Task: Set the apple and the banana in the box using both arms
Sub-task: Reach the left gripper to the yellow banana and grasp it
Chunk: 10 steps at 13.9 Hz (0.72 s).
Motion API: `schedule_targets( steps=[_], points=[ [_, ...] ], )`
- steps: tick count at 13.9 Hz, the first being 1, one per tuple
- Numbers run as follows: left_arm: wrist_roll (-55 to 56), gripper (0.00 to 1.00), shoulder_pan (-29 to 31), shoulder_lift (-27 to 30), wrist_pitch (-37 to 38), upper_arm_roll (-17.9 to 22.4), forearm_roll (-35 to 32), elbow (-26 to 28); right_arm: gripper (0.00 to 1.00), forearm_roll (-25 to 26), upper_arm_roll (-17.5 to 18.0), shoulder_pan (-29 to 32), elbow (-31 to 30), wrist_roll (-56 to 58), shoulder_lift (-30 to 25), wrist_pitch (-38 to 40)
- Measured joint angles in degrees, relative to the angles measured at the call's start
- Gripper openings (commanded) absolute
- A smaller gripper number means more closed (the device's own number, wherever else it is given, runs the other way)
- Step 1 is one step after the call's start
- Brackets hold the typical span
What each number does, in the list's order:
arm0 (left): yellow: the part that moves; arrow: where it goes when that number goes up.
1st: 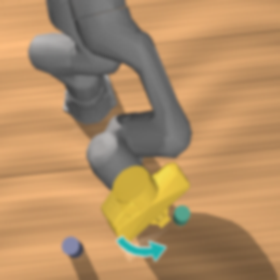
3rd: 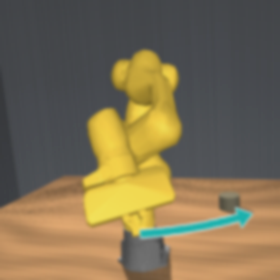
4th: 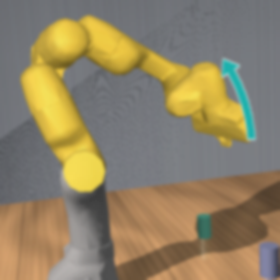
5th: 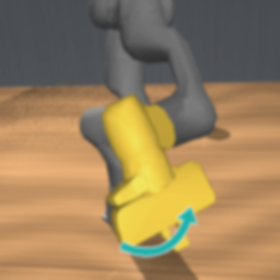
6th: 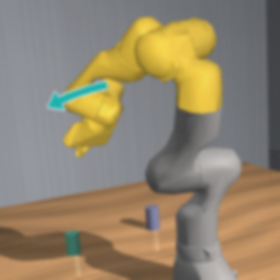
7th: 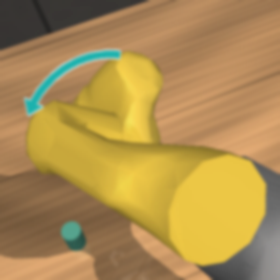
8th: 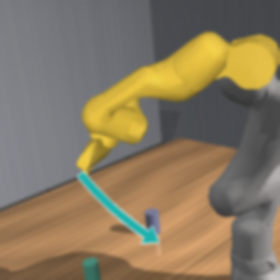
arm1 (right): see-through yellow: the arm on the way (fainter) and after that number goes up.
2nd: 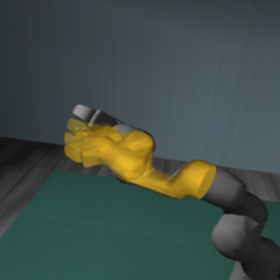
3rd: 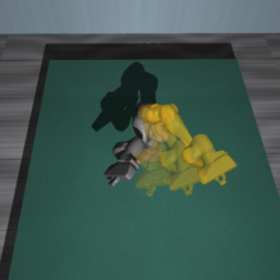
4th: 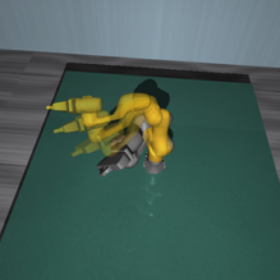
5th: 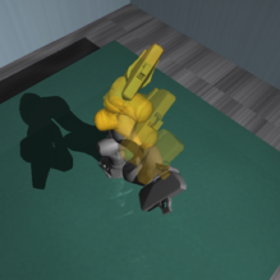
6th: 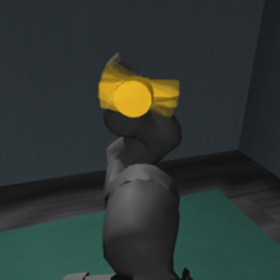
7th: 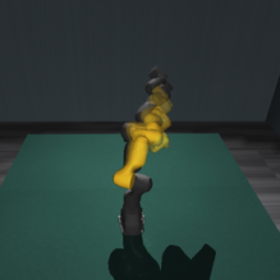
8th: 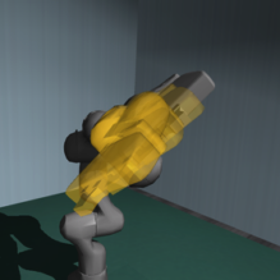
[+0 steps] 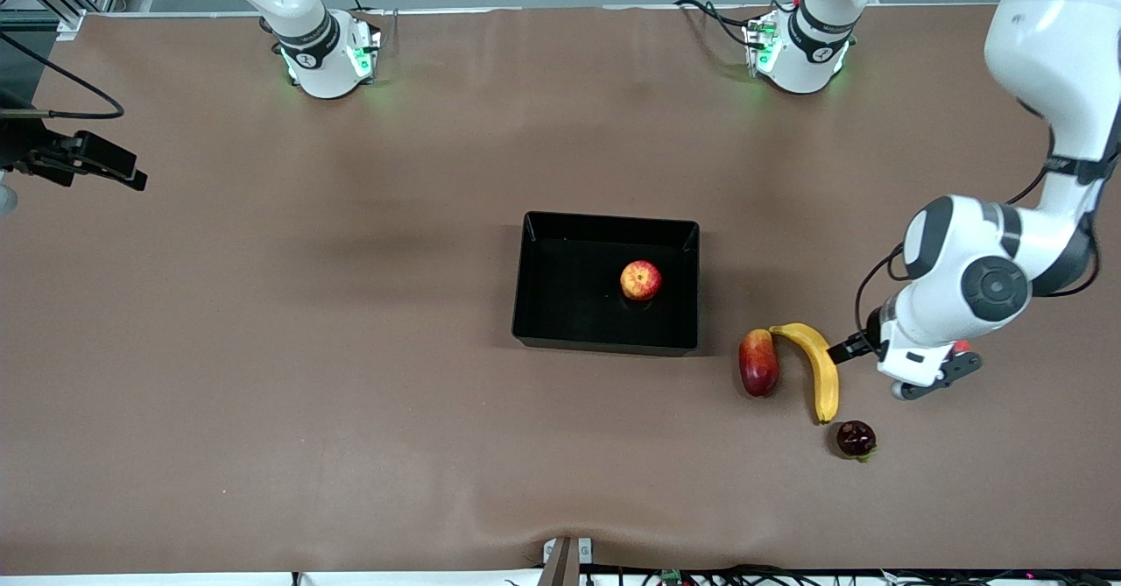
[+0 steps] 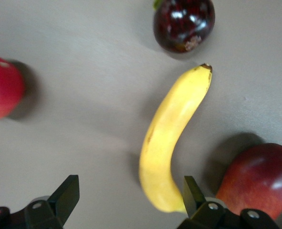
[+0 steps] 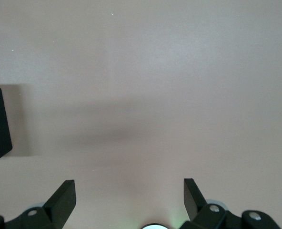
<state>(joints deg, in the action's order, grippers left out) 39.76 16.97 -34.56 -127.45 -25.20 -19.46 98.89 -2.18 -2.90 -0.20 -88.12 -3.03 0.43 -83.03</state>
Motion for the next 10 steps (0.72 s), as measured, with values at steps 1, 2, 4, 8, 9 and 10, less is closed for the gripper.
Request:
schedule_targets(
  steps=[1,2,4,8,9,10],
  points=[
    [0.0,0.85,0.0,-1.1,-1.4,0.0,0.0,0.1,1.0,0.0,-0.2,0.1,0.0,0.0,0.0,0.9],
    [0.0,0.82,0.0,-1.9,-2.7,0.0,0.0,0.1,1.0,0.0,-0.3,0.2,0.1,0.0,0.0,1.9],
    [0.0,0.73,0.0,-3.7,-5.3,0.0,0.0,0.2,1.0,0.1,-0.4,0.3,0.6,0.0,0.0,2.9],
    [0.0,0.0,0.0,-6.9,-6.8,0.0,0.0,0.4,1.0,0.1,-0.4,0.3,2.3,0.1,0.0,2.9],
    [0.1,0.0,0.0,-7.1,-6.8,0.0,0.0,0.5,1.0,0.1,-0.4,0.3,2.5,0.1,0.0,2.9],
    [0.2,0.0,0.0,-7.1,-6.8,0.0,0.0,0.5,1.0,0.2,-0.4,0.4,2.6,0.1,0.0,2.9]
  ],
)
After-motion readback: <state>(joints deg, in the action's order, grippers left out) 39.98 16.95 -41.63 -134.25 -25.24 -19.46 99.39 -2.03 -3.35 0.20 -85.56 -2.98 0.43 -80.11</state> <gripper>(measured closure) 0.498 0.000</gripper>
